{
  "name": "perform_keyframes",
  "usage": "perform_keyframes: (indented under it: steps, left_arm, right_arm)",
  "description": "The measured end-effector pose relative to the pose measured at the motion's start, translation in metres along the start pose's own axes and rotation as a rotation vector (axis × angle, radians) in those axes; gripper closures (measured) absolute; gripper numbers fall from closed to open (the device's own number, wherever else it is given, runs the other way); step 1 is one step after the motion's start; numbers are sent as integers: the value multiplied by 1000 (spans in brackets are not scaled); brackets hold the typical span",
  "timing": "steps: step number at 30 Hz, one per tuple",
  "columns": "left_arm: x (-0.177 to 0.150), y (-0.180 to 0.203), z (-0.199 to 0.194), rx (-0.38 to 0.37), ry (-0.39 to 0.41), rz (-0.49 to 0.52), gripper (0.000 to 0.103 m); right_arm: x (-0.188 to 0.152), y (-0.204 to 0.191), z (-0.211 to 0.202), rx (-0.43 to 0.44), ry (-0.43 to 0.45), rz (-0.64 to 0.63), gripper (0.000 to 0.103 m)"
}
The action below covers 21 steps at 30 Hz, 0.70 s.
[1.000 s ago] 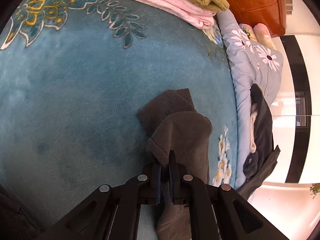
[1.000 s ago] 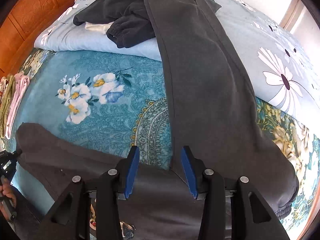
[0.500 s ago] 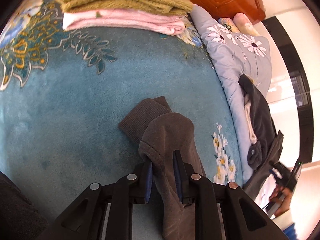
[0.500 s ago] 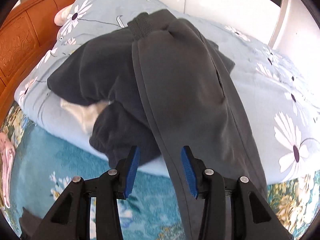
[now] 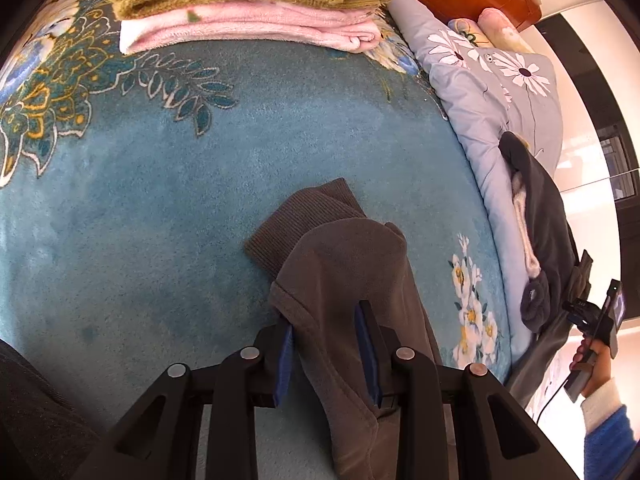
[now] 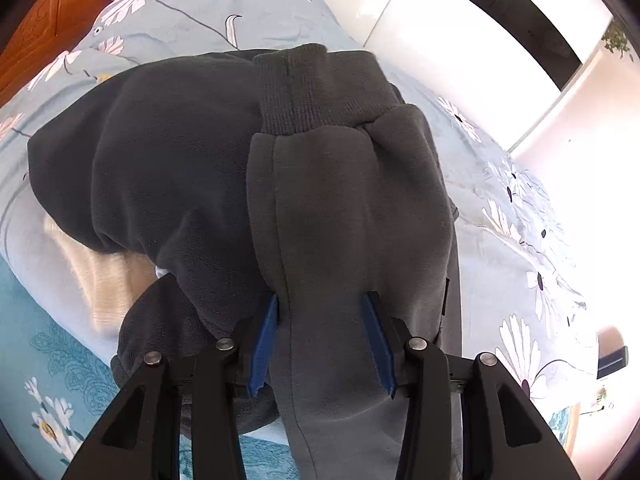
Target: Fold clothes
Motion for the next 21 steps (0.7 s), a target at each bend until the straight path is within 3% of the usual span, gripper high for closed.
perform_keyframes:
  steps: [1, 3, 6, 12, 17, 21]
  left_arm:
    - [0, -1, 0, -1, -2, -4, 71]
    - [0, -2, 1, -7, -7, -14, 71]
    - [1, -4, 0, -29, -11, -37, 71]
    - [1, -9, -2, -80, -26, -92, 71]
    - [1, -12, -3, -107, -37, -118, 71]
    - [1, -19, -3, -105, -46, -145, 71]
  right_arm:
    - [0, 5, -2, 17, -4, 25, 85]
    - [-1, 16, -6, 52, -9, 72, 96]
    - [-5, 31, -19, 114, 3, 126, 98]
    - [-18, 36, -89, 375, 108, 199, 98]
    - [-48, -42, -161, 601, 181, 57, 98]
    - [-102, -147, -160, 641, 99, -148, 98]
Point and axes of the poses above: each gripper's, at about its wrist camera, not at the fingertips, and z roughly the way its jaws point, y to its right, x to its top, the point moved 6 cm from there along z, roughly the way its jaws point, and after that the axes turned 2 degrees about z, right-handed, at the moved point
